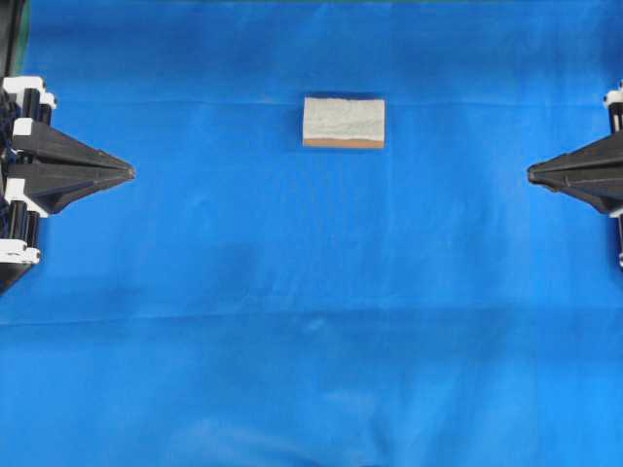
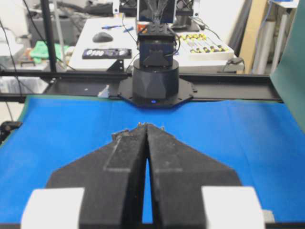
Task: Hand over the sponge with the left arm and wipe it with the right arm.
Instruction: 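Move the left gripper to the sponge and close on its near end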
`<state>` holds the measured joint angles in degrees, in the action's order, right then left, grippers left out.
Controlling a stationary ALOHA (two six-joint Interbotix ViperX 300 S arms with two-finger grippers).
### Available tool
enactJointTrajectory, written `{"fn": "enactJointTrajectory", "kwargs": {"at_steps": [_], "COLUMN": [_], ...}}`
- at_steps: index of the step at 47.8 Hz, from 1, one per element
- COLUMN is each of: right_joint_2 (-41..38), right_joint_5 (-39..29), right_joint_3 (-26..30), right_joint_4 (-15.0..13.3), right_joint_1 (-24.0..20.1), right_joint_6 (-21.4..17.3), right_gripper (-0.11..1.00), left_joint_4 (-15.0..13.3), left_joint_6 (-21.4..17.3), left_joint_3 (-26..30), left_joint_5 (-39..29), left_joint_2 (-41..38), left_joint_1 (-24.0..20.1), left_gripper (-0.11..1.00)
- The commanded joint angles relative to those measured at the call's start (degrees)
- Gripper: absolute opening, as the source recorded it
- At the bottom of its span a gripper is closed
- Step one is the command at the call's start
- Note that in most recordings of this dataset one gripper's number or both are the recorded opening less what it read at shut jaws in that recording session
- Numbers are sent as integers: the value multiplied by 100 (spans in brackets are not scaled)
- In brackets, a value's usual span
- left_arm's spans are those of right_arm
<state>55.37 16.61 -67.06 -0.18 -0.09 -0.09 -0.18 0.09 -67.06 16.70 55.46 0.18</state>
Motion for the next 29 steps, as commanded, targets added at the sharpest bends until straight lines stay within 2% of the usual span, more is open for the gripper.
{"fn": "enactJointTrajectory", "kwargs": {"at_steps": [1,12,29], "right_joint_2": [-53,-62,-70], "right_joint_5": [26,-369,-378], "right_joint_3": [70,167,176], "right_joint_4": [0,-18,-18], "right_joint_1": [44,53,44], "right_joint_6": [70,62,35], "right_gripper": [2,2,2], "left_joint_4": [-123,-132,-132], "left_joint_6": [-35,-272,-343], "left_joint_3": [53,123,422], "left_joint_5": [35,53,97], "left_joint_2": [-62,-149,-1213], "left_joint_1": [-26,-132,-905], "left_gripper": [0,0,0]}}
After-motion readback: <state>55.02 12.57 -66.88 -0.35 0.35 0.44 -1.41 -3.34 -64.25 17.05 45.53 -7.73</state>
